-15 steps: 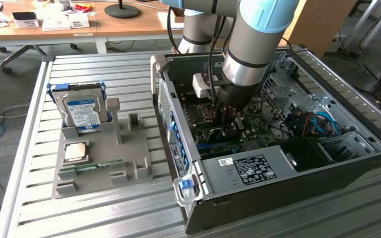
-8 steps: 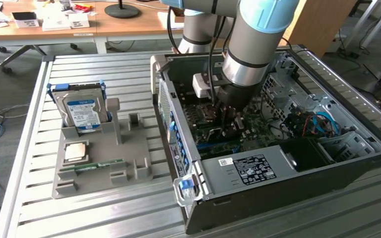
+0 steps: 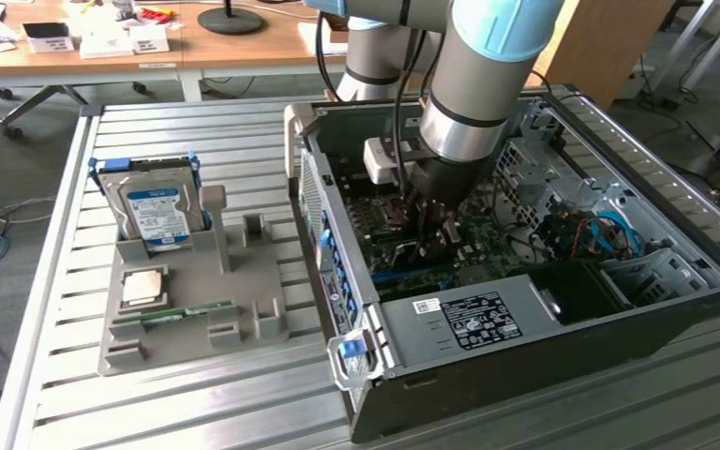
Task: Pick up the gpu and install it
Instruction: 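Insert the gpu into the slot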
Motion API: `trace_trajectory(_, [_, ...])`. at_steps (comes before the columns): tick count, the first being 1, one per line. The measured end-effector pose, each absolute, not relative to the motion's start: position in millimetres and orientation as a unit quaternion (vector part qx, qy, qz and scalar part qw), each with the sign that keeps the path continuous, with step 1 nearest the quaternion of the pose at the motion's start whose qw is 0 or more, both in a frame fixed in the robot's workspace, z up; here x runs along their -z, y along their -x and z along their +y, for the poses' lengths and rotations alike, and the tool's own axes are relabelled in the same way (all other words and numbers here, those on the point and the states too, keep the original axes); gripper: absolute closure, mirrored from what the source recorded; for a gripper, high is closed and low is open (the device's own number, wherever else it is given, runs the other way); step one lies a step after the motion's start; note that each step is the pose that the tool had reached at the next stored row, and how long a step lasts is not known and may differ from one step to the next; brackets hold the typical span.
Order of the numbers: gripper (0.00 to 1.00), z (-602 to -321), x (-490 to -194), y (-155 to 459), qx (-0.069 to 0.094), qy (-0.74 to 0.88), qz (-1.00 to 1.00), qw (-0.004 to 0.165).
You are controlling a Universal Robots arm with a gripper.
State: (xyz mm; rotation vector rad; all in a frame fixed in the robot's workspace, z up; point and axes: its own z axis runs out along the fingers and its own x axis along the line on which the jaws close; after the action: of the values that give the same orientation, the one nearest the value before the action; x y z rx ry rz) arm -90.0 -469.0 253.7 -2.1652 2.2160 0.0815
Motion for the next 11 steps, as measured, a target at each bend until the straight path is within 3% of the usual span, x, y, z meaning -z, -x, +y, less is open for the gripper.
trace_trajectory(6, [0.54, -469.0, -253.7, 90.0, -0.026, 0.698, 0.715, 0.021])
trace_trajectory(11, [0.73, -469.0, -253.7, 90.0, -0.026, 0.698, 0.715, 0.021])
